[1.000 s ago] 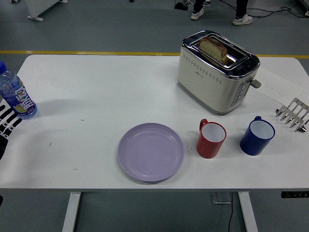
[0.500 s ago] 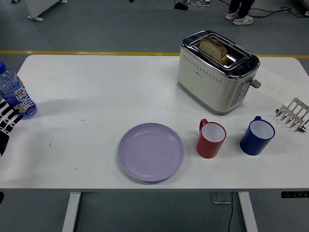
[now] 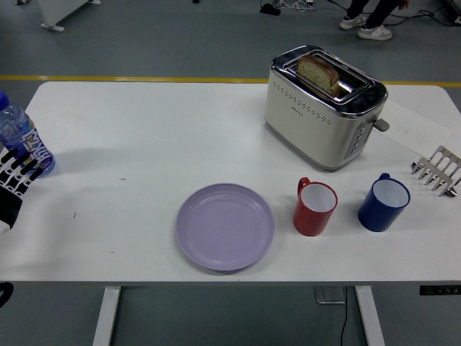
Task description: Push plate across desktop
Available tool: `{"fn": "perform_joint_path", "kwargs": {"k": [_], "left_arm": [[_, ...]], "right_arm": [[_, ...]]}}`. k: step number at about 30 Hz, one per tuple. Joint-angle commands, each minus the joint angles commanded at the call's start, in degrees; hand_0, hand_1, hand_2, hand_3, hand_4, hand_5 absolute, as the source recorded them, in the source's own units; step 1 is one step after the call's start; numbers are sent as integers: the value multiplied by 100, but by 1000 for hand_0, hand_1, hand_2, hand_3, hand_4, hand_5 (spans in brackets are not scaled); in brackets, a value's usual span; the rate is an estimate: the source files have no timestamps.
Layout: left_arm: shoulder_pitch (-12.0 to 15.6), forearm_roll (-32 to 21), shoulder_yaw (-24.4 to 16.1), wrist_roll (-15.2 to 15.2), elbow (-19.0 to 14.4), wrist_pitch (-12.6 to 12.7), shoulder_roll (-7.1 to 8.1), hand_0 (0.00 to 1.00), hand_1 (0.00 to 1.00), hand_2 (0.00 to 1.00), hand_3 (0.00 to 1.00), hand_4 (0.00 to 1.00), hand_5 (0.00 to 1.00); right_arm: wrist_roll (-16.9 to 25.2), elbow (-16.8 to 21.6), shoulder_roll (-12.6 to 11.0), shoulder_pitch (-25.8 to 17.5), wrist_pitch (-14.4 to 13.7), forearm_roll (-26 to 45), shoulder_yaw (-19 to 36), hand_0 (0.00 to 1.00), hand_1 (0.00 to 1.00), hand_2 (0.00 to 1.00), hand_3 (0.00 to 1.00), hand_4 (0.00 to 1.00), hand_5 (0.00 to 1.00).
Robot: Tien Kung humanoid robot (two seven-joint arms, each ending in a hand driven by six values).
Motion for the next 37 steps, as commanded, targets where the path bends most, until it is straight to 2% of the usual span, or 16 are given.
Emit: {"fn": "perform_joint_path", "kwargs": {"k": [20, 27, 33, 37], "left_arm": [[-66, 4, 43, -5, -1, 21, -8, 652, 677, 647, 594, 499, 998], [-58, 1, 41, -5, 19, 28, -22, 658, 682, 650, 596, 501, 998], [-56, 0, 43, -8, 29, 29, -10, 660, 681, 650, 596, 501, 998], [-70, 0, 55, -6, 38, 27, -11, 660, 681, 650, 596, 501, 998]], "right_arm": [[-32, -32, 0, 63, -87, 171, -122, 567, 526, 608, 573, 76, 558], [-21, -59, 0, 74, -153, 465, -287, 566, 526, 608, 575, 73, 558], [-25, -81, 0, -42, -506, 1489, -721, 566, 526, 608, 578, 77, 557], [21, -86, 0, -98, -585, 2259, -1028, 566, 526, 608, 578, 77, 557]]}}
